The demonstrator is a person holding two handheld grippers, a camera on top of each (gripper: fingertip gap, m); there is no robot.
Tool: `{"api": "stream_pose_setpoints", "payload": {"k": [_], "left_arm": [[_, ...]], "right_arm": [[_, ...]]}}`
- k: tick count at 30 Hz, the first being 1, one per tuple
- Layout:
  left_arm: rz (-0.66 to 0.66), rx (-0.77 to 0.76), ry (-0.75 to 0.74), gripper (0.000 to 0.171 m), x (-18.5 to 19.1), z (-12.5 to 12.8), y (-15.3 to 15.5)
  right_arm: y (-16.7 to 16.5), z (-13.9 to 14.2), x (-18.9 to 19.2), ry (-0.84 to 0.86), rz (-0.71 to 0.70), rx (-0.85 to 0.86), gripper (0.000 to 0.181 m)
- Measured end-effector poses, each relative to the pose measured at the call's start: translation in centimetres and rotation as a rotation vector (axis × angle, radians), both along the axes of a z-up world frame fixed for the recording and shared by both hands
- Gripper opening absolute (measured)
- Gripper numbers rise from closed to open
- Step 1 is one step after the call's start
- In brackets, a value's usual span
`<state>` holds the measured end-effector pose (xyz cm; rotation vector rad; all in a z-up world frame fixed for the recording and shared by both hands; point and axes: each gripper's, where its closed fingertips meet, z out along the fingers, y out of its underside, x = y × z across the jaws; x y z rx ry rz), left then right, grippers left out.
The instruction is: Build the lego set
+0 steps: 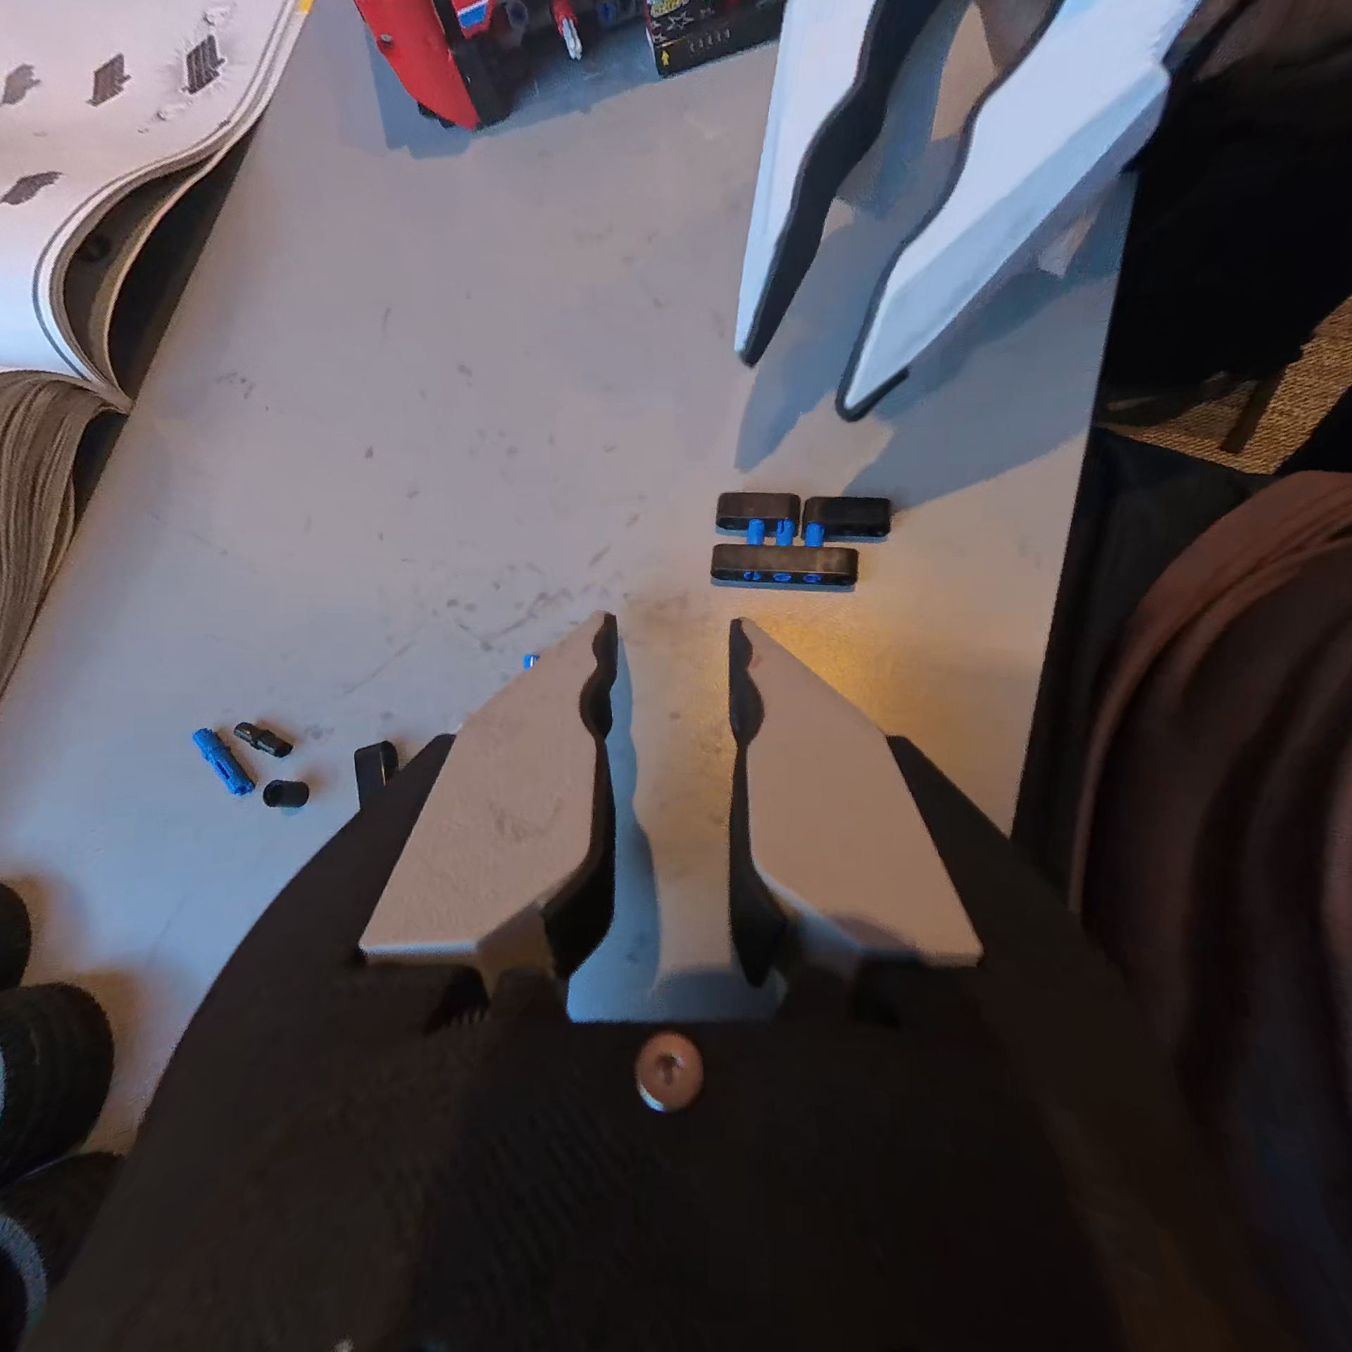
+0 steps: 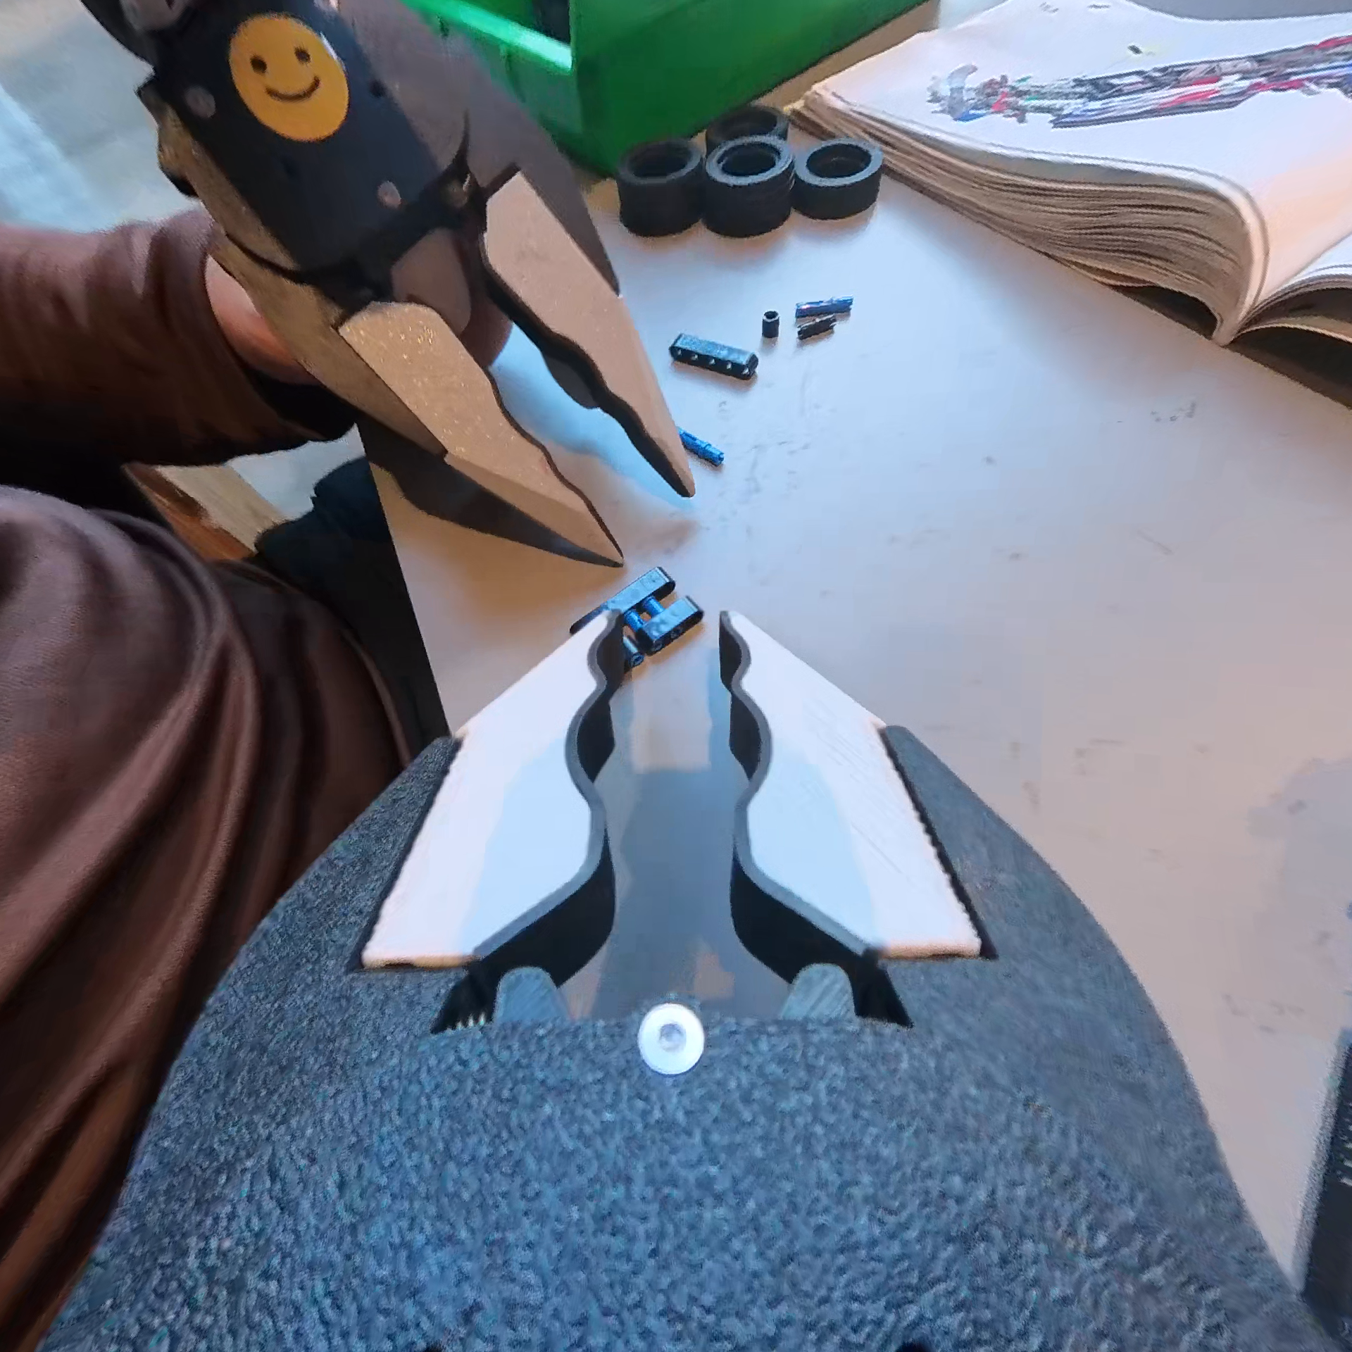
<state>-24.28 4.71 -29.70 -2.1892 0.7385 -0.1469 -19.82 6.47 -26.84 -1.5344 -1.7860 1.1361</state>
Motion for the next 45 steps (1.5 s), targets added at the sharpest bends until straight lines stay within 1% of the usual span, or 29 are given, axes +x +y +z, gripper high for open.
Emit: {"api": "stream_pose_setpoints", "payload": {"k": [4,8,14,21,36,45], "left_arm": [[-0.003,0.014,-0.010,0.024,0.0,0.3,0.0],[-0.002,0.032,-0.009,0.021,0.0,0.5,0.2],[-0.010,0.081,0.009,0.015,0.0,0.9,0.8],[-0.008,0.105,0.035,0.012,-0.1,1.1,1.2],[-0.004,0.106,0.026,0.009,-0.1,1.1,1.3],[-0.011,0.109,0.060,0.007,-0.1,0.9,1.3]], "right_arm": [[0.6,0.9,0.1,0.042,-0.018,-0.080,0.026],[0.7,1.1,0.0,0.049,-0.013,-0.118,0.026],[0.3,1.0,-0.2,0.039,0.024,-0.129,0.027],[0.2,1.1,-0.2,0.040,0.034,-0.137,0.026],[0.1,1.1,-0.2,0.037,0.043,-0.149,0.026],[0.0,0.9,-0.2,0.027,0.045,-0.131,0.026]]}}
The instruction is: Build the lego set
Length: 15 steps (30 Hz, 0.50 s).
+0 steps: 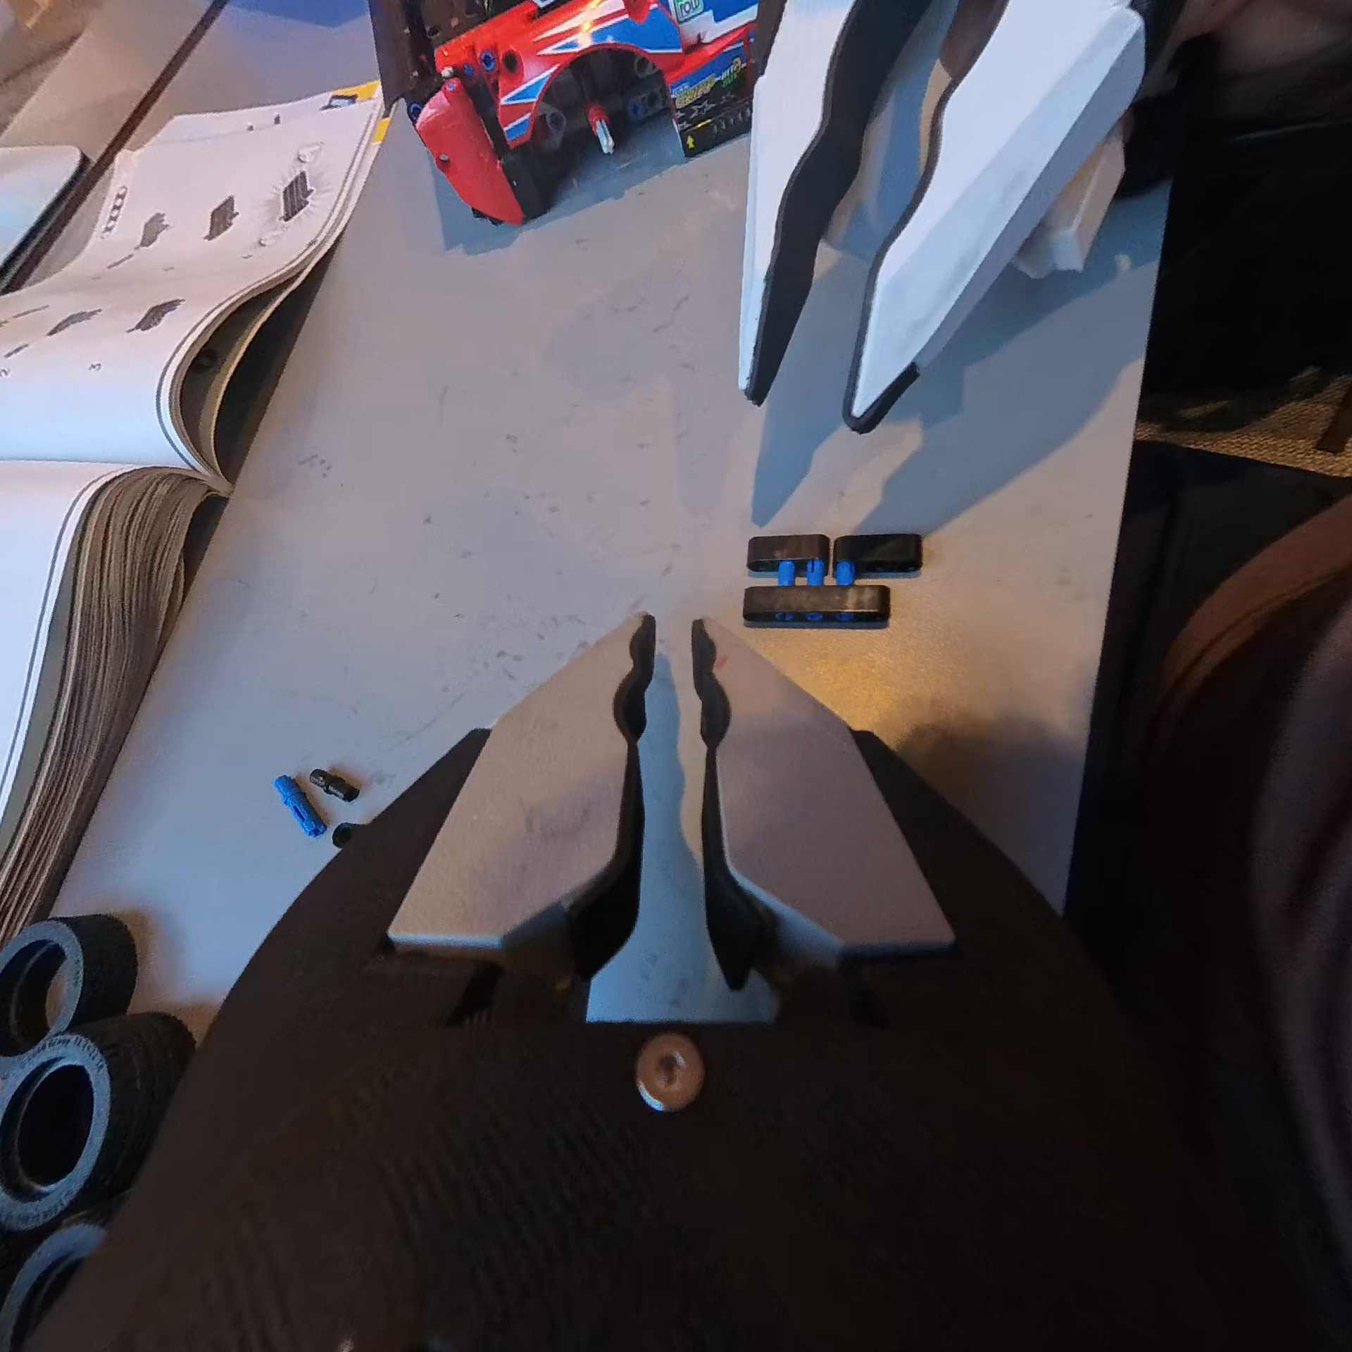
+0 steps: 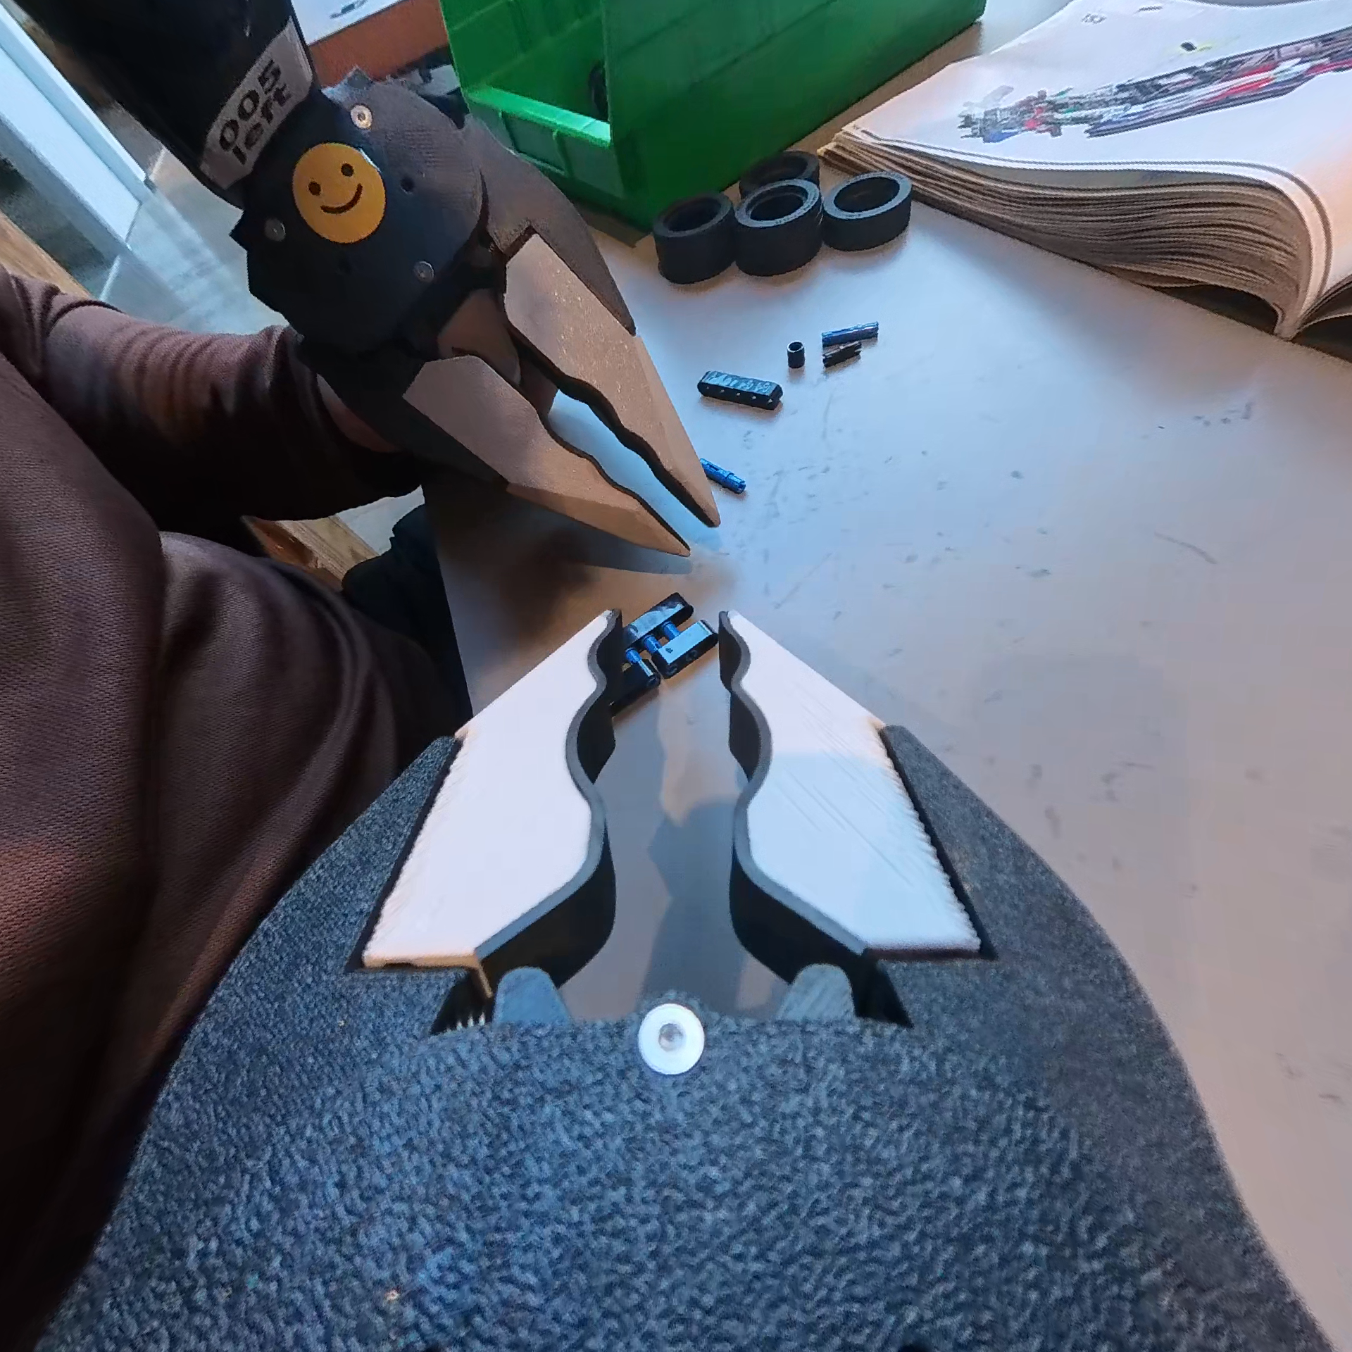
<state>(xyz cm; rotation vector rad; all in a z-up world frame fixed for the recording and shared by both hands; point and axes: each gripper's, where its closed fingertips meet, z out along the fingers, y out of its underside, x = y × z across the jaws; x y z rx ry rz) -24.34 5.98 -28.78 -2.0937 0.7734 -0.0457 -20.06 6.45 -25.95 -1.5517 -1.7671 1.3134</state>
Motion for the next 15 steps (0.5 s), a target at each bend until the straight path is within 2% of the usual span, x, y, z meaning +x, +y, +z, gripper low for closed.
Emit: {"api": "stream_pose_setpoints", "payload": {"k": [8,11,15], "left_arm": [[-0.048,-0.023,-0.011,0.007,0.6,-0.2,-0.4],[-0.132,-0.084,-0.056,0.007,1.6,-0.5,-1.2],[-0.216,-0.180,-0.110,0.035,2.4,-1.1,-2.3]], "right_arm": [[-1.0,-0.3,0.3,-0.020,0.068,-0.003,0.028],[-1.7,-1.6,1.1,-0.085,0.140,0.064,0.016],[-1.1,-2.9,1.7,-0.122,0.152,0.208,0.016]]}}
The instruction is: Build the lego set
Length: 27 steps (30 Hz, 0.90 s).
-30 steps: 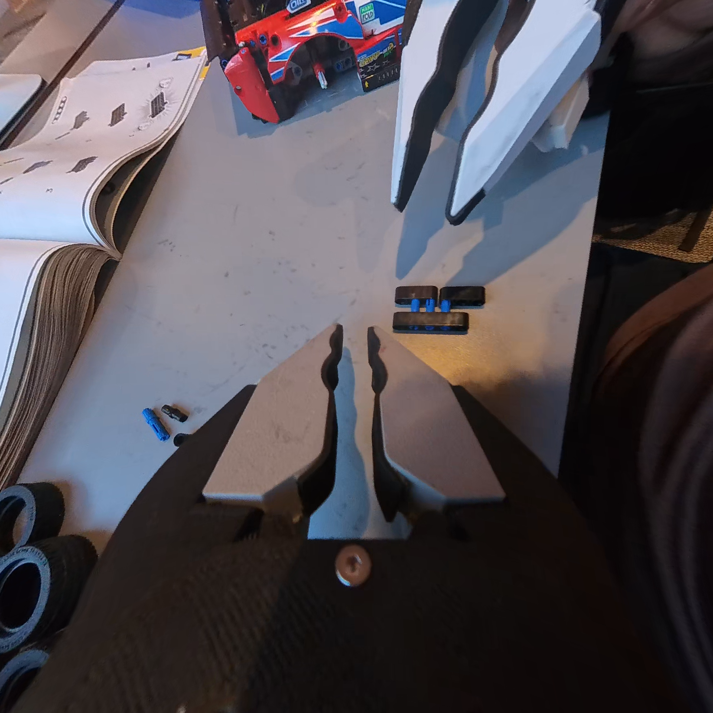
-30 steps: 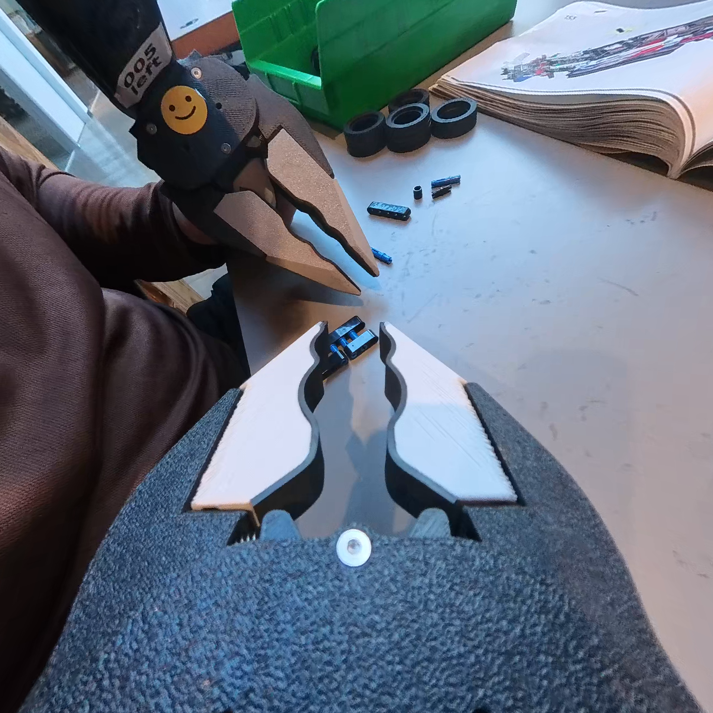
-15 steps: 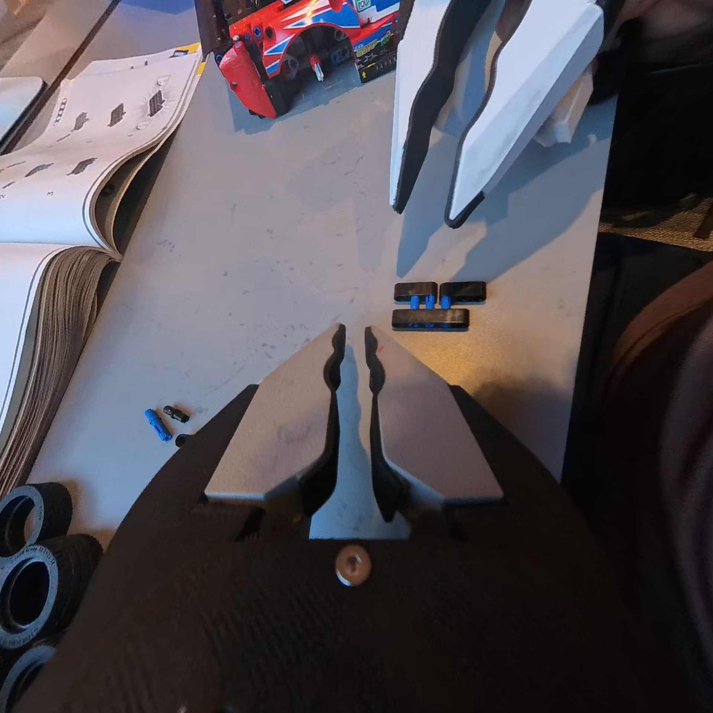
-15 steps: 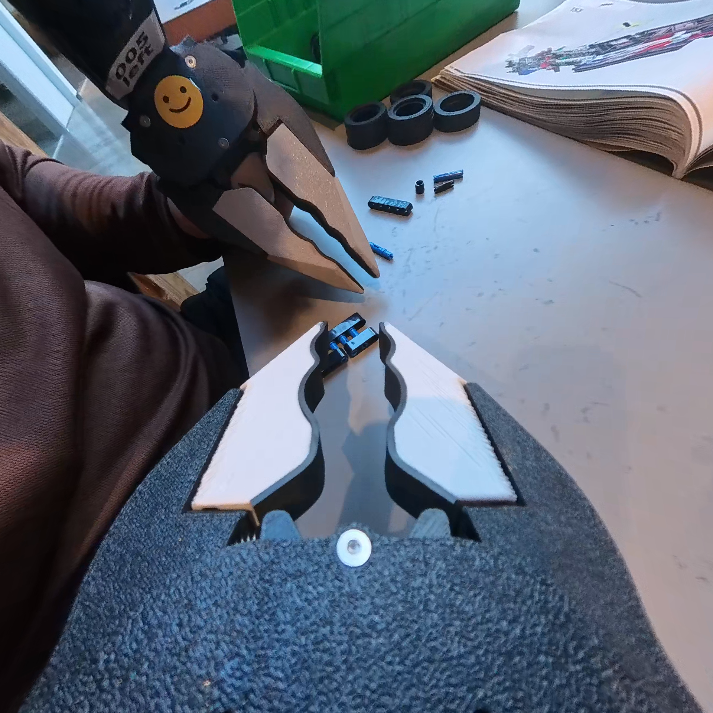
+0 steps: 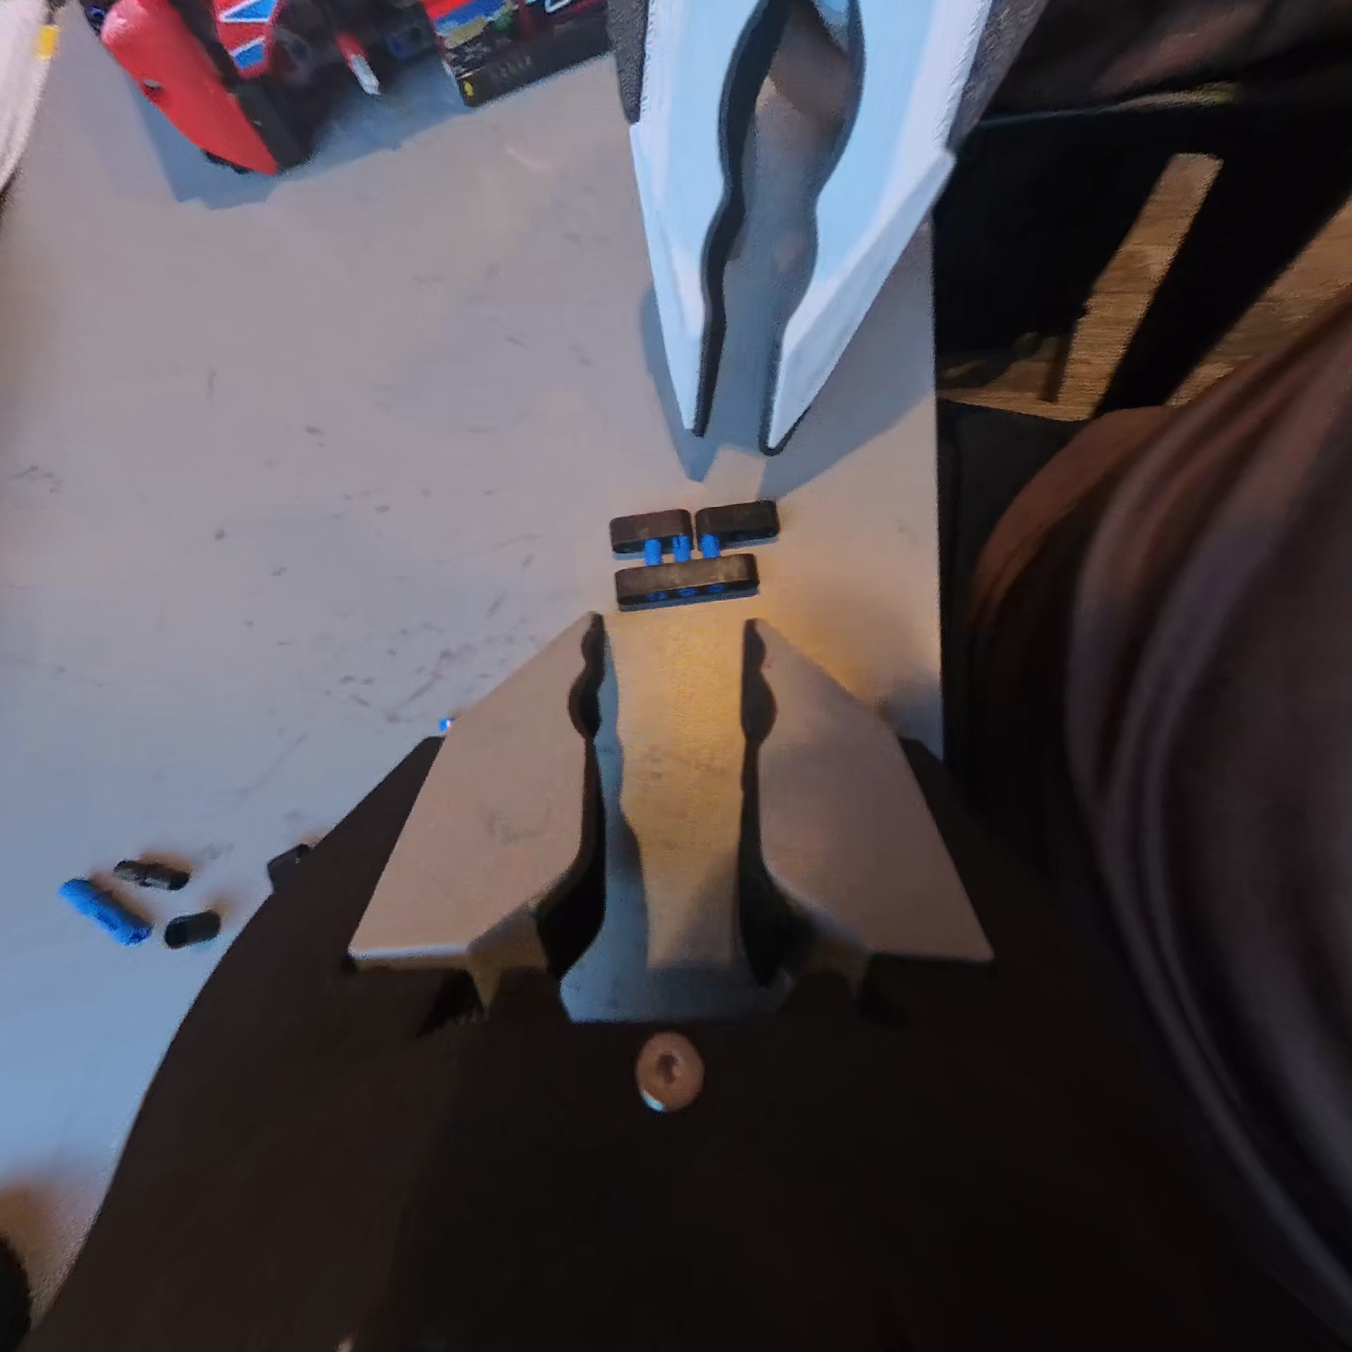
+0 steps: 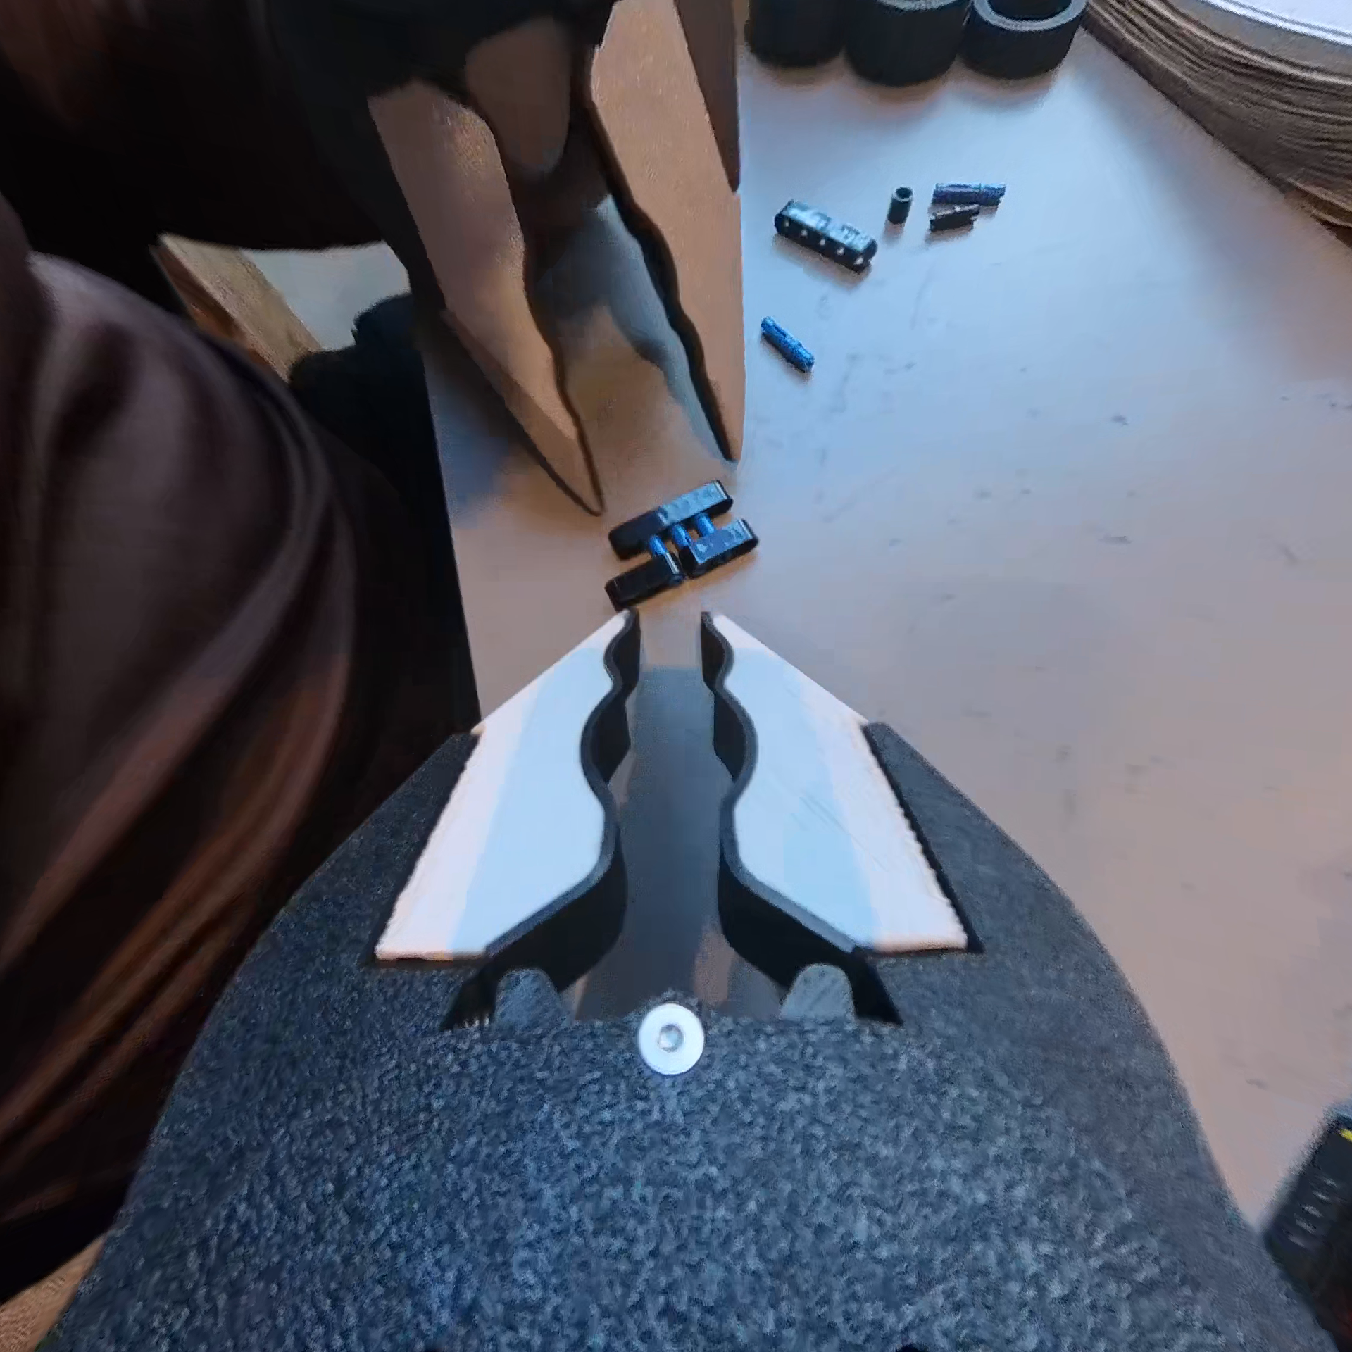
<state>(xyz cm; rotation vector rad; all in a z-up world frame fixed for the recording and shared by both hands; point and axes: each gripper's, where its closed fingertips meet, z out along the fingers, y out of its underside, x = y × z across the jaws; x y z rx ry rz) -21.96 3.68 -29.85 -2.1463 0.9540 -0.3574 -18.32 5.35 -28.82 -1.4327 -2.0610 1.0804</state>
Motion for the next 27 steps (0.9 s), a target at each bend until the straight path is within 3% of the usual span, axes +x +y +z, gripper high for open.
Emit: {"api": "stream_pose_setpoints", "payload": {"k": [1,7,12,20,27], "left_arm": [[-0.009,-0.015,-0.013,0.041,0.1,0.0,-0.1],[0.024,-0.083,-0.075,0.042,0.1,-0.1,0.3],[0.042,-0.058,-0.041,0.046,0.6,-0.2,0.5],[0.014,-0.041,-0.028,0.030,1.4,-0.2,0.0],[0.021,-0.046,-0.032,0.032,1.5,-0.2,0.0]], "right_arm": [[0.1,-0.2,0.1,-0.004,0.002,0.017,0.016],[-0.5,-0.6,0.3,-0.025,0.055,0.037,0.016],[-0.8,-1.2,0.2,-0.042,0.075,0.087,0.017],[-1.3,-1.3,0.1,-0.034,0.098,0.115,0.020],[-1.5,-1.3,0.1,-0.032,0.108,0.118,0.018]]}}
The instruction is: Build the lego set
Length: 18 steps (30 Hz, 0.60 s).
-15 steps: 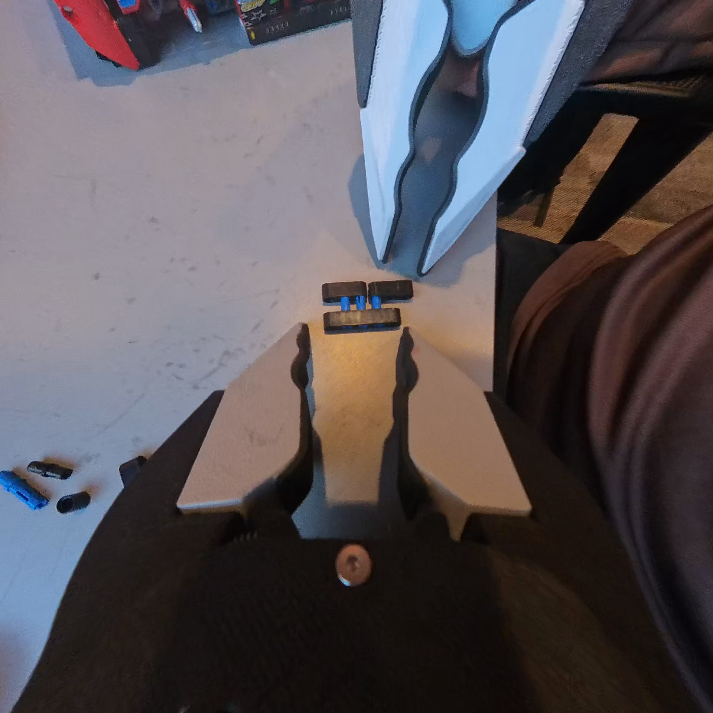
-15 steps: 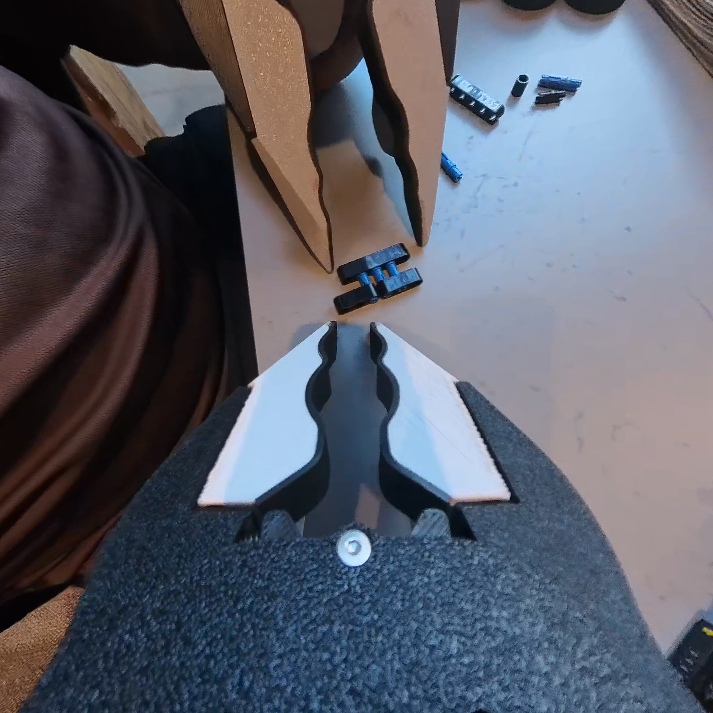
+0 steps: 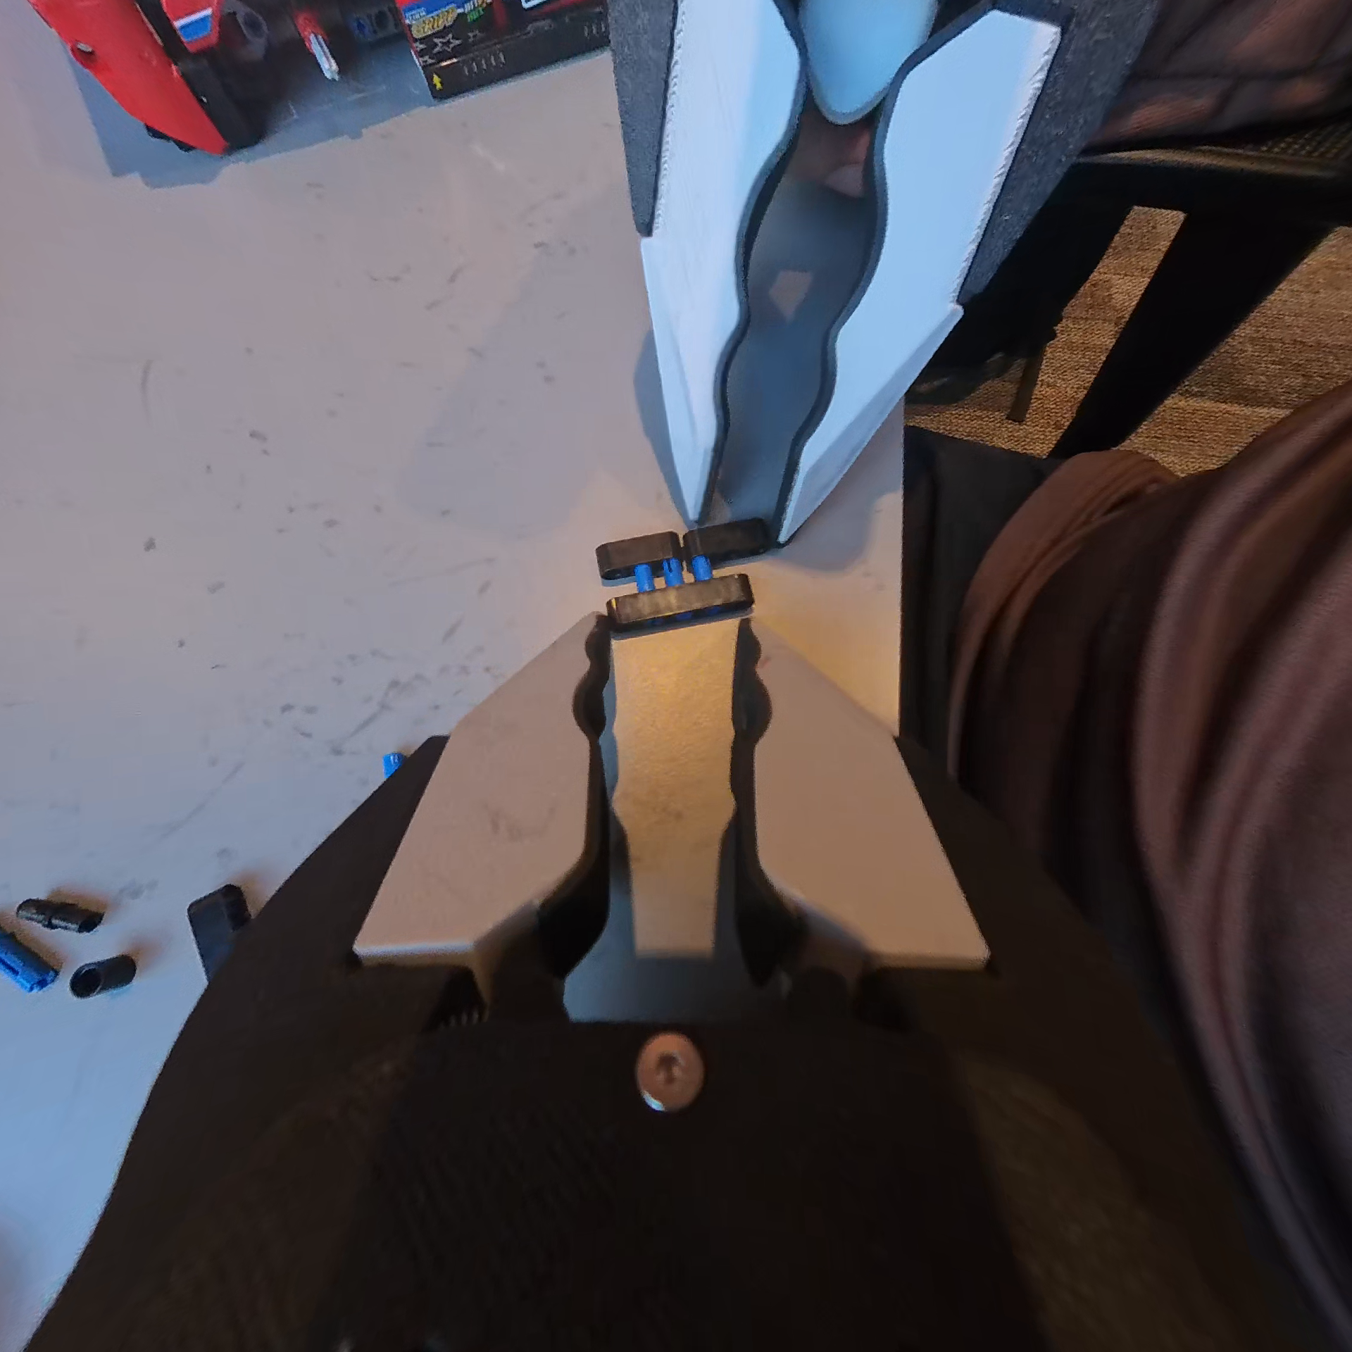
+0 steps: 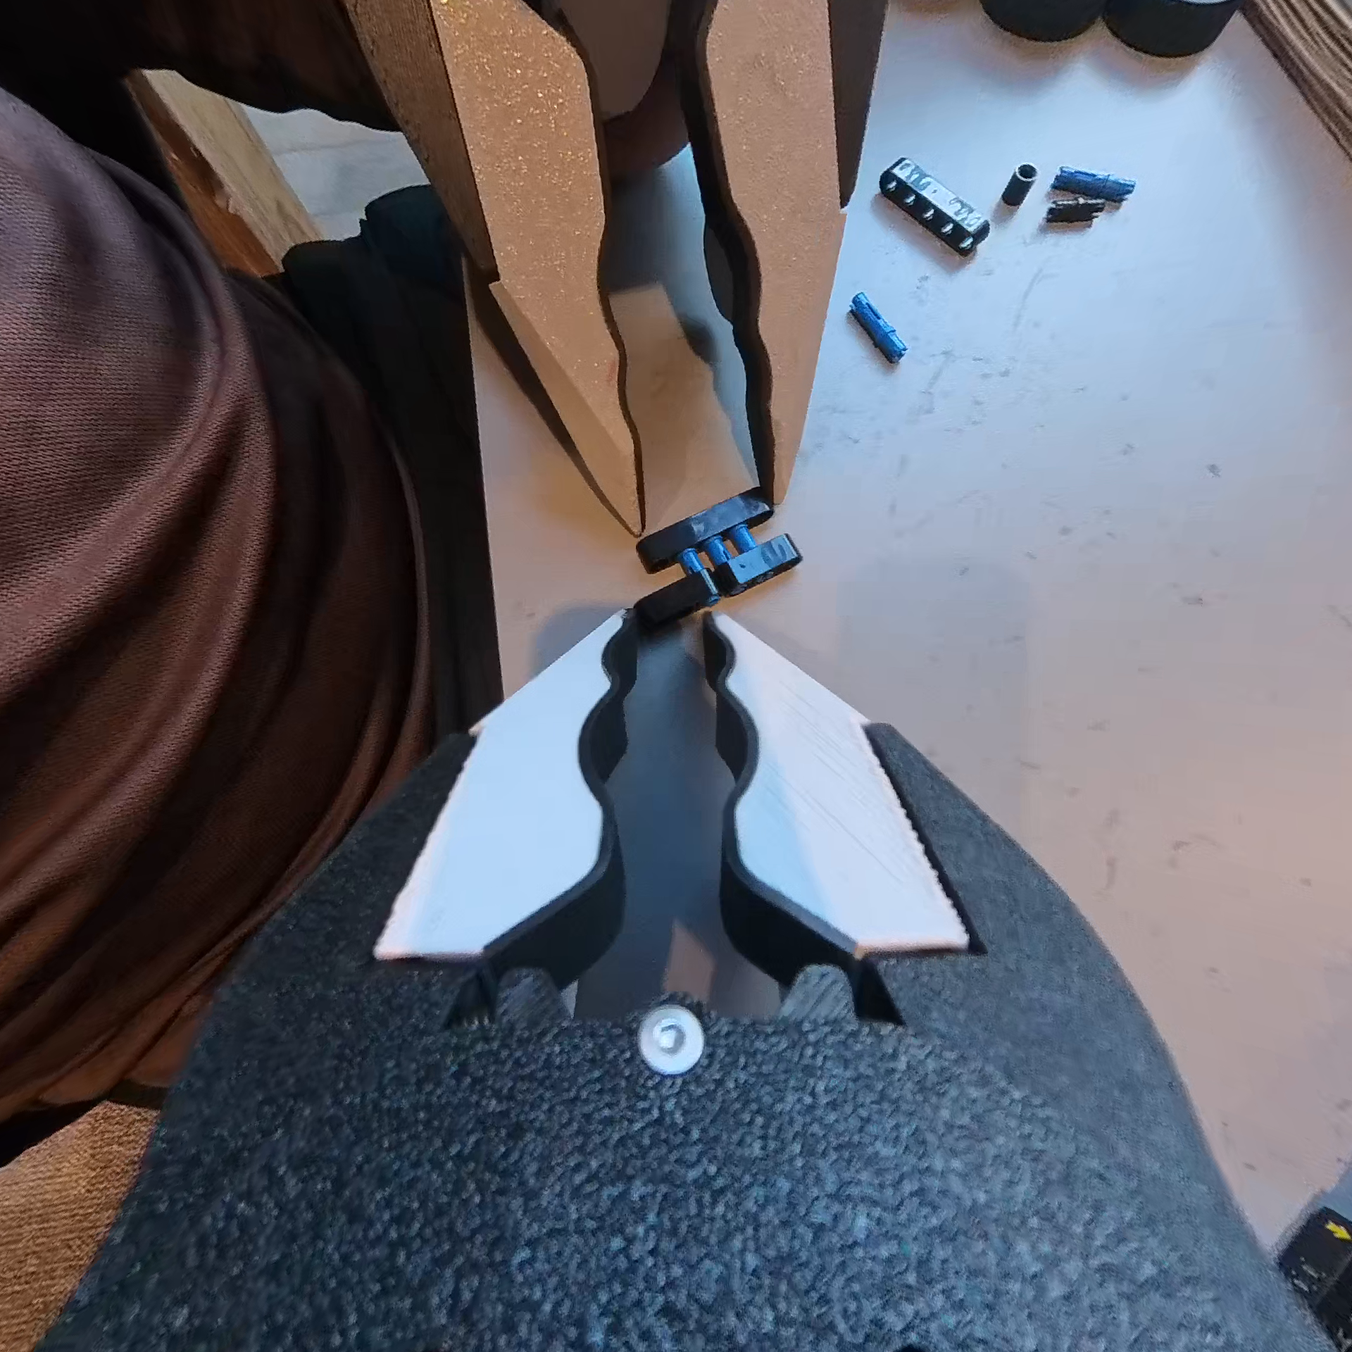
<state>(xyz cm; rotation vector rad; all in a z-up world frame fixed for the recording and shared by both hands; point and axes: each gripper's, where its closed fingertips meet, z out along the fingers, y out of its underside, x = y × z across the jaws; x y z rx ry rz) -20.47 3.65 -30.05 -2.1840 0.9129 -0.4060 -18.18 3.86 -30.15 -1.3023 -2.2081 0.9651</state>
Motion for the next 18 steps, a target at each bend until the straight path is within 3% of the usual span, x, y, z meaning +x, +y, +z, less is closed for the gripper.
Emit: {"api": "stream_pose_setpoints", "payload": {"k": [10,18], "left_arm": [[0.024,-0.015,-0.015,0.030,-0.3,0.0,0.3],[0.140,-0.063,-0.085,0.025,-1.6,0.2,1.4]], "right_arm": [[-0.6,0.0,-0.2,0.009,0.016,0.017,0.013],[0.0,0.0,-1.1,0.005,-0.062,0.011,0.019]]}}
